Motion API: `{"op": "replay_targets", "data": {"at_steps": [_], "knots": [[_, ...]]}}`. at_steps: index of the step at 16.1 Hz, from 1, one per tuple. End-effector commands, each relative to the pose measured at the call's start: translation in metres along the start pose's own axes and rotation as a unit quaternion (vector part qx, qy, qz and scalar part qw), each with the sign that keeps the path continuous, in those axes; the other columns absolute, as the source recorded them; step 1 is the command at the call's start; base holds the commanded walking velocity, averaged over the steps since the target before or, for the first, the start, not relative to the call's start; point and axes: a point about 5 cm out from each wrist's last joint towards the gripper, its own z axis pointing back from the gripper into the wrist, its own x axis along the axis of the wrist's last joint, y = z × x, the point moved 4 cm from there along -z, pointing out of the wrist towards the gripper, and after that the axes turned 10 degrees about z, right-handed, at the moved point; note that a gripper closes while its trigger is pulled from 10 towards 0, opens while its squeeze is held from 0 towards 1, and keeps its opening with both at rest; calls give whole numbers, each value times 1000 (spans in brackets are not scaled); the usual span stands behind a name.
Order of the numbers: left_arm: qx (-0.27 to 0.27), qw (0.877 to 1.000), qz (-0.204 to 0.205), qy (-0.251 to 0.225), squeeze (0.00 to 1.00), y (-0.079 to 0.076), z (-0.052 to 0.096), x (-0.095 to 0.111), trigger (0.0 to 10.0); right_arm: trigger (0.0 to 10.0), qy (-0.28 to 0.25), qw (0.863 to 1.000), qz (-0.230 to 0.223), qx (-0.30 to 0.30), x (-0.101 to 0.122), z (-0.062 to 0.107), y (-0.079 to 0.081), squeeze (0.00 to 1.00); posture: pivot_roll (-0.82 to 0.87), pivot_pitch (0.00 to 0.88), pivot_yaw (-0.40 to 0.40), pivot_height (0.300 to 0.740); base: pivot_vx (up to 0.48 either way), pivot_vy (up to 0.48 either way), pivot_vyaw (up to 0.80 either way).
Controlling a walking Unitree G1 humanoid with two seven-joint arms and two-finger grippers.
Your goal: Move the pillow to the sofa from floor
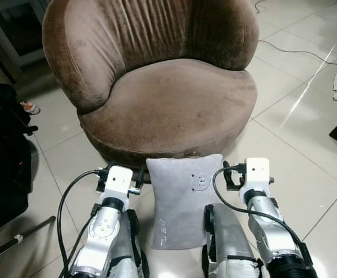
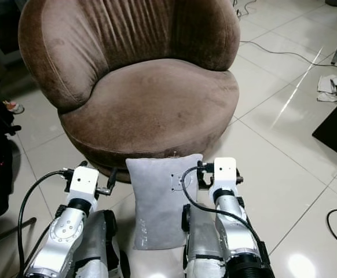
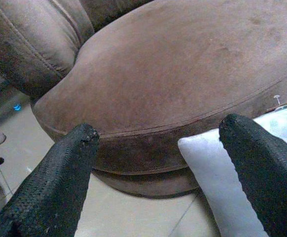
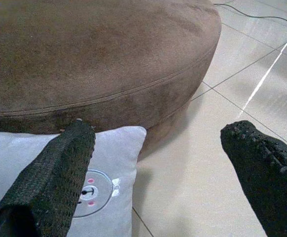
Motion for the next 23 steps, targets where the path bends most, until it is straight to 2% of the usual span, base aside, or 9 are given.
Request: {"op": "replay_targets", "data": {"at_steps": [1,8,15,17,19,20,21,22,23], "knots": [[8,1000,-2,11,0,2,2,-6,10000,10000,2,1000,-1,3,0,-1,1,0,-9,150,39,546,0,0,0],[14,1000,0,12,0,3,5,-8,10000,10000,2,1000,5,21,0,-1,7,0,-4,142,28,518,0,0,0],[18,1000,3,11,0,4,4,-8,10000,10000,0,1000,6,19,0,-1,5,0,-8,134,27,518,0,0,0],[27,1000,12,10,0,6,4,-8,10000,10000,-1,1000,6,19,0,-1,6,0,-8,134,27,518,0,0,0],[52,997,48,14,0,13,2,-9,10000,10000,-3,1000,6,24,2,-1,6,0,-9,139,21,518,0,0,0],[54,995,82,10,808,19,-1,-8,10000,10000,-1,999,7,40,2,-4,11,0,-10,151,14,518,0,0,0],[55,994,90,9,808,20,-3,-8,10000,10000,0,999,7,45,2,-4,12,0,-10,151,14,518,0,0,0],[44,991,125,11,1000,24,-11,-7,10000,10000,2,999,-15,52,3,-10,11,51,-12,213,-2,518,0,0,0],[37,991,129,23,1000,25,-20,-8,10000,10000,13,998,-29,46,0,-17,5,1000,-12,213,-2,518,0,0,0]]}}
